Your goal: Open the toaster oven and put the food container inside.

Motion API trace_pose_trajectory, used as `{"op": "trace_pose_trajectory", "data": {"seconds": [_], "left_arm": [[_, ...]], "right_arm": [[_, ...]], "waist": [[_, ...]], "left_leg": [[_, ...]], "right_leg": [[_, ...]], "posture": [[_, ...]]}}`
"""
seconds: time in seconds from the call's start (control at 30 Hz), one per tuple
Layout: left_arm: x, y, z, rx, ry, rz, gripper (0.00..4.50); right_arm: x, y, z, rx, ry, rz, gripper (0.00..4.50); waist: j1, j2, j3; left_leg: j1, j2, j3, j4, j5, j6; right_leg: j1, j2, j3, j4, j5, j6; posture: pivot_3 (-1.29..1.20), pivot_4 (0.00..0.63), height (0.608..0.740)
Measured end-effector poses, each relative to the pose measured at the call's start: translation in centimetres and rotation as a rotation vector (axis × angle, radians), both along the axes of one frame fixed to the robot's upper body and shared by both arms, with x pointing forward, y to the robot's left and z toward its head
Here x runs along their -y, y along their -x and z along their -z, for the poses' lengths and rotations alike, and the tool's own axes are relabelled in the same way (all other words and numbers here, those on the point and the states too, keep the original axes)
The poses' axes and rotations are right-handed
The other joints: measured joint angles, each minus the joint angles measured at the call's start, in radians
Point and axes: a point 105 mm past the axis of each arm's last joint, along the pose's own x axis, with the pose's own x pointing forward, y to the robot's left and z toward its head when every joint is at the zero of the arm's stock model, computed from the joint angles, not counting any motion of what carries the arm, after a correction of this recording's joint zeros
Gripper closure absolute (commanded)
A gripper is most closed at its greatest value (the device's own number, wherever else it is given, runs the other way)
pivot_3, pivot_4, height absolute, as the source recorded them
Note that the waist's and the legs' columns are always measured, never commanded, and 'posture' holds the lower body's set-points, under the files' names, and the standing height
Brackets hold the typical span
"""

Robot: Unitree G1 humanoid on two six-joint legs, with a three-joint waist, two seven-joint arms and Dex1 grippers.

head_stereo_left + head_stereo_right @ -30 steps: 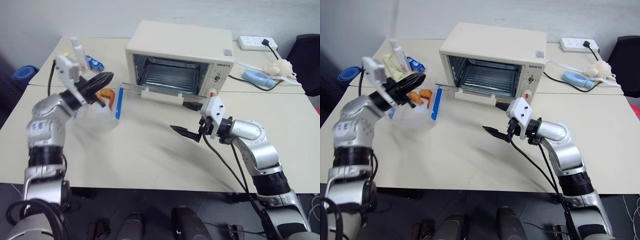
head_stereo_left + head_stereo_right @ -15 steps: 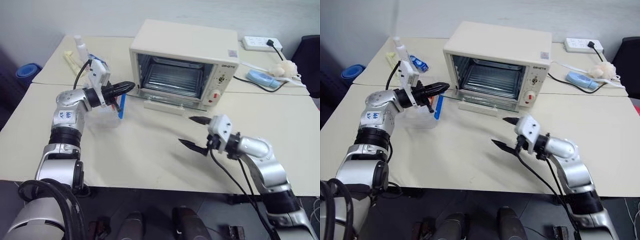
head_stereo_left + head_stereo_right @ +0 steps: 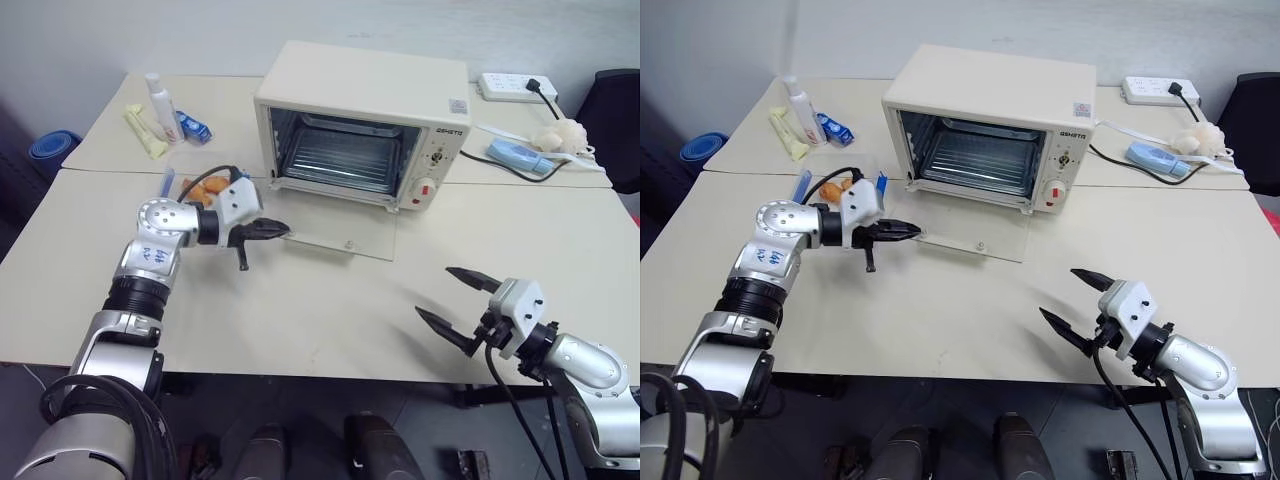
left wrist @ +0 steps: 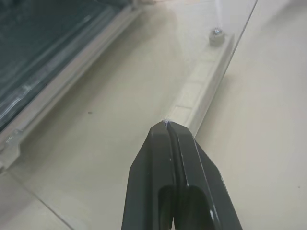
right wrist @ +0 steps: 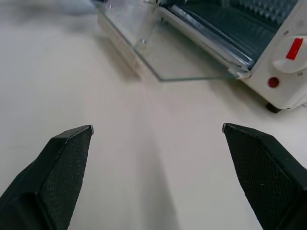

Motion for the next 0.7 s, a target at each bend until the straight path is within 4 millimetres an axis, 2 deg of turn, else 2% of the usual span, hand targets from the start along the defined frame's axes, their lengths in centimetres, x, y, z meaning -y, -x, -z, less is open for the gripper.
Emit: {"op": "trace_pose_trajectory", "data": {"seconds": [0.2,0.3,0.37,0.43,0.53,0.6,0.67,0.7], "left_arm": [[0.1,-0.3,0.4,-0.006,0.032,-0.108,4.48],[0.0,0.7,1.1,-0.068,0.128,-0.121,4.48],[0.1,1.7,0.0,-0.117,0.273,-0.106,4.08],[-0.7,3.5,-2.6,-0.111,0.417,-0.065,3.58],[-3.3,5.9,-6.2,-0.038,0.538,-0.068,2.65],[-5.6,7.2,-6.4,-0.017,0.568,-0.15,1.99],[-7.7,8.0,-5.5,-0.03,0.584,-0.253,1.39],[-9.5,8.8,-4.4,-0.05,0.595,-0.354,1.01]], "right_arm": [[-0.5,0.1,-0.8,0.027,-0.07,-0.005,0.0],[-0.5,-0.1,-1.1,0.025,-0.12,0.001,0.0],[-0.8,-0.3,-1.7,0.012,-0.189,-0.021,0.0],[-1.2,-0.5,-2.8,0.045,-0.222,-0.061,0.0],[-1.6,-0.9,-3.9,0.089,-0.223,-0.108,0.0],[-2.0,-1.2,-4.0,0.098,-0.222,-0.143,0.0],[-2.3,-1.4,-4.4,0.117,-0.219,-0.175,0.0],[-2.9,-1.5,-4.8,0.142,-0.219,-0.212,0.0]], "waist": [[0.001,0.0,0.0],[-0.001,0.0,0.0],[0.0,0.0,0.0],[-0.003,0.0,0.0],[-0.003,0.0,0.0],[-0.003,0.0,0.0],[0.0,0.0,0.0],[-0.006,0.0,0.0]], "left_leg": [[0.001,0.0,0.0,0.0,0.0,0.0],[0.001,0.0,0.0,0.0,0.0,0.0],[0.001,0.001,0.0,0.0,0.0,0.0],[0.001,0.001,0.0,0.0,0.0,0.0],[0.002,0.002,0.0,-0.001,0.0,0.0],[0.006,0.002,0.0,-0.003,0.0,0.0],[0.009,0.002,0.0,-0.003,-0.002,0.003],[0.01,0.002,0.0,-0.004,-0.002,0.003]], "right_leg": [[0.001,0.0,0.0,0.001,0.0,0.0],[0.001,0.0,0.0,0.001,0.0,0.0],[0.0,-0.001,0.0,0.001,0.0,0.0],[0.0,0.0,0.0,0.0,0.0,0.0],[0.001,0.0,0.0,0.0,0.0,0.0],[0.005,0.0,0.0,-0.003,0.0,0.0],[0.009,-0.001,0.0,-0.004,0.0,0.0],[0.009,-0.001,0.001,-0.003,0.0,0.0]], "posture": [[0.0,0.15,0.74],[0.0,0.15,0.74],[0.0,0.15,0.74],[0.0,0.15,0.74],[0.0,0.15,0.74],[0.0,0.15,0.74],[0.0,0.15,0.74],[0.0,0.15,0.74]]}}
